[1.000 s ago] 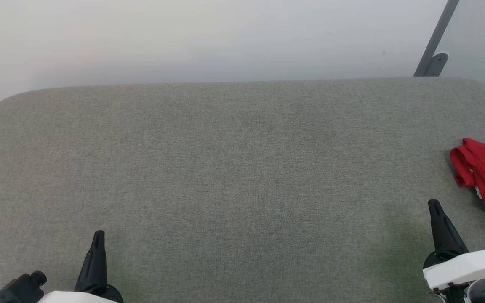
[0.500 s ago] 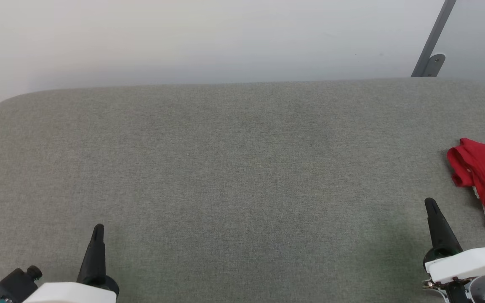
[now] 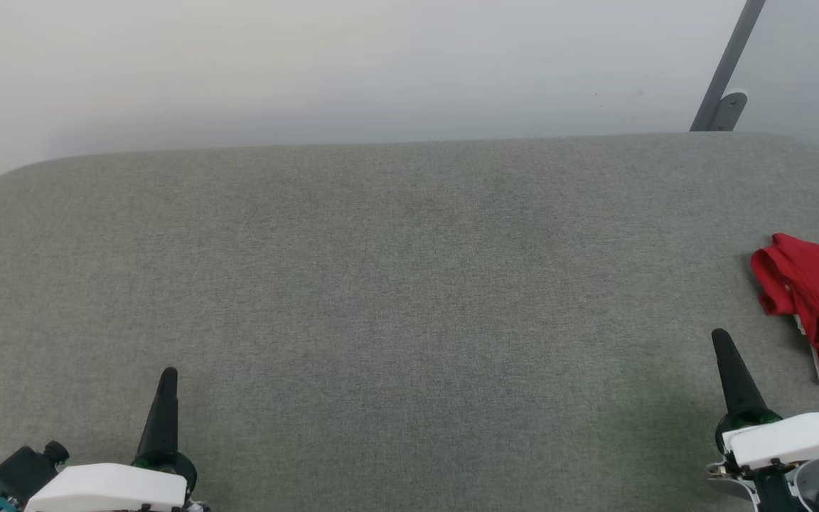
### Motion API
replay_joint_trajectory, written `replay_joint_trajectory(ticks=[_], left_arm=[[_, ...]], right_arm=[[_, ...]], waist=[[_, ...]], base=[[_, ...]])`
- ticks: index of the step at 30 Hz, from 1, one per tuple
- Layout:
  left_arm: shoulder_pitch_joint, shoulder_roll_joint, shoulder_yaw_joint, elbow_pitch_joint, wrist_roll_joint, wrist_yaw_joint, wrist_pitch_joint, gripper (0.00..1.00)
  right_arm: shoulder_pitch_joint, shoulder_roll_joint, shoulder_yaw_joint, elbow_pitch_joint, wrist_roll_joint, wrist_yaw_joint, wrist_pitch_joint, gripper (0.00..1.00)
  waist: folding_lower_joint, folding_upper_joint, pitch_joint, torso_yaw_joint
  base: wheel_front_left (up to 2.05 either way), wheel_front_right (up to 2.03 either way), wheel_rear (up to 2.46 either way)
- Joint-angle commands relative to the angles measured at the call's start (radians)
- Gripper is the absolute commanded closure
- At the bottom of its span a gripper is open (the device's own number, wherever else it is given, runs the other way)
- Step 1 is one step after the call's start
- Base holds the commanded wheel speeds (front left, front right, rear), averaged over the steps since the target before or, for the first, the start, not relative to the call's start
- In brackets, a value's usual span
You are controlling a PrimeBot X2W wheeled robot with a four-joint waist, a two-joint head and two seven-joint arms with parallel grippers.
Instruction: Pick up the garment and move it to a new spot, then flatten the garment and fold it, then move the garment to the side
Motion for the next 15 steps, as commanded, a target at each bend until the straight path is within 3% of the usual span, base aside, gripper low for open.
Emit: replay_joint_trajectory(ticks=[1,15], left_arm=[[-0.025,0.002,0.006,-0.006,-0.021,0.000,0.005,1.00],[-0.053,-0.009,0.018,0.013,-0.146,0.000,0.044,1.00]], right_arm=[[-0.024,0.000,-0.003,-0.004,0.022,-0.001,0.003,1.00],[-0.038,0.013,-0.006,0.013,0.154,-0.001,0.024,1.00]], waist=[[0.0000,-0.0001,0.000,0.000],[0.0000,-0.0001,-0.005,-0.006]], base=[[0.00,0.00,0.00],[0.00,0.00,0.00]])
